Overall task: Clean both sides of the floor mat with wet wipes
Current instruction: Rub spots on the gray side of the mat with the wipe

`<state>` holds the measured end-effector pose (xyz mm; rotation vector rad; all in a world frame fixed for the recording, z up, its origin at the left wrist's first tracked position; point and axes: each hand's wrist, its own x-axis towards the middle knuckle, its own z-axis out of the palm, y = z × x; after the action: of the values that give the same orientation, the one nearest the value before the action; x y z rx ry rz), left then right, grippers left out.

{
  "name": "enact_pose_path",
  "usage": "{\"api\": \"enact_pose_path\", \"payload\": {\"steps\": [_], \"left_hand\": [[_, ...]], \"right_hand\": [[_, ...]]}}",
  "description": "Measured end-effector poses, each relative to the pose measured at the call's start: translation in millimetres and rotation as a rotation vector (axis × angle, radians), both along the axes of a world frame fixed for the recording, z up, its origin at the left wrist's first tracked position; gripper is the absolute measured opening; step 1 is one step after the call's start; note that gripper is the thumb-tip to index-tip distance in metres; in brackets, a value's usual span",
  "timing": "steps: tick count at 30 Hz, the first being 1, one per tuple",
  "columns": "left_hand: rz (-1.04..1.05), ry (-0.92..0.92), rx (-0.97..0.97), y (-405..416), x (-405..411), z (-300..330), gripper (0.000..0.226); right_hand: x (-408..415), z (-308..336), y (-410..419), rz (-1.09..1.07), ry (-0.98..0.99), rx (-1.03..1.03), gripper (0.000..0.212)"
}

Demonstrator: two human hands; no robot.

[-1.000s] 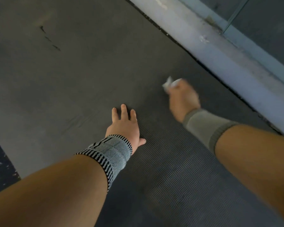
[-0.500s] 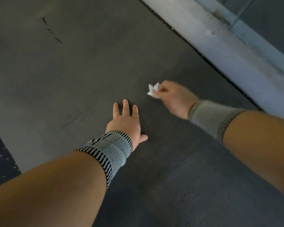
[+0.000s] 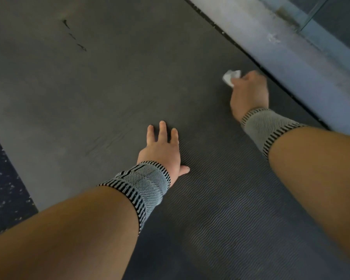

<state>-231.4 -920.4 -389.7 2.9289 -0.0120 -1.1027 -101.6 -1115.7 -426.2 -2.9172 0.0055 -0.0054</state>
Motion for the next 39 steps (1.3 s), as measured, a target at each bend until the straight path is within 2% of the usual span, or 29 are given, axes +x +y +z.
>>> {"api": "enact_pose_path", "payload": {"steps": [1,2,3,6,7,8,9,11,12,13,14,16,17,18,19,20,23,24,25,26,29,30,31,32,33,35,36,38,39], "left_hand": [[0.0,-0.002,-0.001,0.4,0.0,-0.3,0.106],[0.002,-0.001,-0.003,0.2,-0.6,-0.2,0.106],[0.006,-0.002,-0.007,0.1,-0.7,-0.3,0.106],[0.019,-0.005,-0.017,0.2,-0.3,0.1,0.107],[0.02,-0.003,-0.021,0.5,-0.5,-0.4,0.107],[0.02,-0.001,-0.023,0.7,-0.3,-1.2,0.107],[0.019,0.001,-0.024,0.9,-0.3,-2.1,0.107],[0.015,0.001,-0.021,1.4,-0.8,-3.1,0.108],[0.013,0.001,-0.019,1.5,-0.9,-2.7,0.108],[0.015,0.003,-0.021,1.5,-0.7,-2.1,0.107],[0.02,0.005,-0.025,1.5,-0.6,-1.6,0.107],[0.029,0.007,-0.028,0.7,-0.1,-0.6,0.106],[0.029,0.007,-0.029,-0.2,0.0,0.0,0.106],[0.029,0.008,-0.028,-0.5,-0.3,0.5,0.106],[0.029,0.008,-0.024,-0.5,-0.4,0.8,0.106],[0.027,0.009,-0.022,-0.6,-0.4,0.9,0.106],[0.019,0.008,-0.018,0.2,-0.7,-0.3,0.106],[0.016,0.006,-0.017,0.5,-0.7,-0.5,0.106],[0.015,0.005,-0.019,0.6,-1.1,-0.4,0.106],[0.017,0.003,-0.022,0.5,-1.3,-0.4,0.105],[0.02,-0.005,-0.03,0.0,-1.2,0.3,0.106],[0.018,-0.007,-0.028,0.6,-1.3,0.2,0.106],[0.014,-0.006,-0.026,0.9,-1.7,0.1,0.106],[0.009,-0.006,-0.024,0.9,-1.9,-0.5,0.106],[0.005,-0.008,-0.02,1.0,-2.1,-1.5,0.106],[-0.001,-0.013,-0.009,1.3,-1.9,-2.8,0.106],[-0.003,-0.013,-0.006,1.0,-1.7,-3.0,0.106],[-0.003,-0.015,-0.001,1.0,-1.4,-3.0,0.106],[0.0,-0.015,-0.002,1.0,-1.1,-2.5,0.107]], "right_hand": [[-2.3,1.1,7.5,-0.09,-0.013,0.017,0.026],[-13.0,3.4,22.4,-0.033,-0.009,0.013,0.026],[-27.9,4.6,41.4,0.124,0.019,0.033,0.023],[-66.6,7.7,58.3,0.771,0.123,0.075,0.026],[-58.4,10.0,49.3,0.82,0.128,0.079,0.027],[-42.9,10.9,37.5,0.704,0.089,0.121,0.025],[-20.8,6.9,22.4,0.453,0.039,0.225,0.021],[15.6,2.6,-5.5,-0.203,-0.04,0.372,0.023],[21.2,-2.4,-8.4,-0.4,0.008,0.386,0.025],[18.2,-4.6,-0.8,-0.43,0.01,0.403,0.025],[5.3,-3.1,13.9,-0.301,-0.028,0.386,0.024],[-37.7,-3.6,42.3,0.301,-0.073,0.273,0.026],[-56.7,-0.6,48.2,0.579,-0.023,0.238,0.032],[-63.0,4.5,47.4,0.778,0.031,0.175,0.037],[-54.7,4.8,40.2,0.861,0.027,0.141,0.038],[-39.4,2.1,28.8,0.773,-0.004,0.13,0.036],[14.4,4.2,-15.0,-0.041,-0.039,0.178,0.029],[19.0,3.4,-19.5,-0.262,-0.011,0.256,0.029],[13.2,0.6,-12.1,-0.291,-0.014,0.303,0.026],[1.8,2.1,2.3,-0.231,-0.042,0.313,0.024],[-46.4,0.7,31.3,0.526,0.09,0.166,0.023],[-51.0,3.5,26.4,0.643,0.118,0.121,0.022],[-43.5,6.8,16.6,0.665,0.053,0.122,0.019],[-28.5,8.8,2.7,0.514,-0.041,0.189,0.017],[-9.0,7.9,-15.1,0.27,-0.062,0.171,0.017],[20.3,5.6,-39.5,-0.157,-0.006,0.068,0.03],[24.4,1.1,-39.2,-0.287,0.017,0.055,0.033],[4.8,6.7,-3.9,-0.253,-0.045,0.066,0.031],[-13.3,4.0,17.3,-0.077,-0.05,0.087,0.032]]}}
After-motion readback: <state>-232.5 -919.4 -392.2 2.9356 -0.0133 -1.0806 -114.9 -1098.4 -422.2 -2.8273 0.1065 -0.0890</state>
